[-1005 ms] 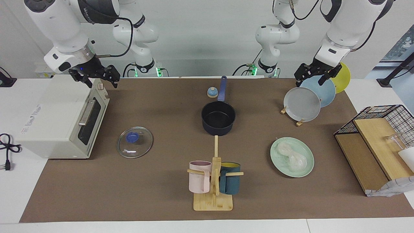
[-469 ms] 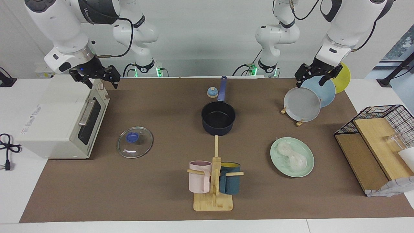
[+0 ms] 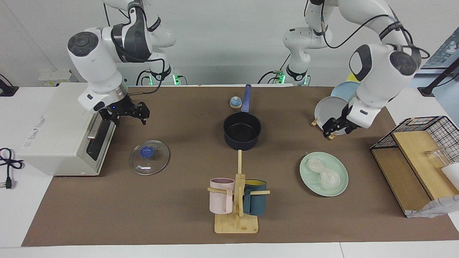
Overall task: Transfer vermicelli from plate to pot
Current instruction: 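Grasp the vermicelli with the left gripper while the right gripper grasps the lid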
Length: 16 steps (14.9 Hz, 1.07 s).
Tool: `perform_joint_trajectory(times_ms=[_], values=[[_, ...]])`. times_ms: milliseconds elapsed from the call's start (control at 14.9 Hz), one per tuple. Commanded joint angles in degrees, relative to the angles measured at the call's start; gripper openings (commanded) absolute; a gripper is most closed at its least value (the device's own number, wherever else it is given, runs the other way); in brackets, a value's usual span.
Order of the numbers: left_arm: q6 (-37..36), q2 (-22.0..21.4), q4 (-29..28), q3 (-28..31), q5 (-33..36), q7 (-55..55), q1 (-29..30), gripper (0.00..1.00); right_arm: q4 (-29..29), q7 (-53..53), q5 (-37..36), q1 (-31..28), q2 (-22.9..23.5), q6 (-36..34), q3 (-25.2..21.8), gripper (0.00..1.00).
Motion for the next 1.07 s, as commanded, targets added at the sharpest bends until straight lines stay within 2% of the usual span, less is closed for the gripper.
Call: perform_joint_trajectory(times_ms=[0,134,335,536,1005], values=[[4.6,6.7,2.8,-0.1,-0.5,-6.1,0.3,1.00,-6.4,-1.0,1.0,-0.6,1.3,9.9,0.5,1.00],[7.8,9.2,2.7,0.0,-0.1,-9.9,-0.1,1.00,-10.0,-2.6,1.0,-0.6,1.7,15.8,0.6,1.00],[9.1,10.2,2.4,0.1,0.2,-12.1,0.0,1.00,-14.2,-5.3,1.0,-0.6,3.1,22.7,0.6,1.00],[14.1,10.2,-0.7,0.2,1.3,-14.4,0.1,1.00,-14.3,-7.5,1.0,-0.6,6.0,25.1,0.6,1.00],[17.8,12.3,-0.8,0.2,1.4,-15.1,-0.2,1.00,-14.2,-11.8,1.0,-1.4,8.0,25.4,0.6,1.00]])
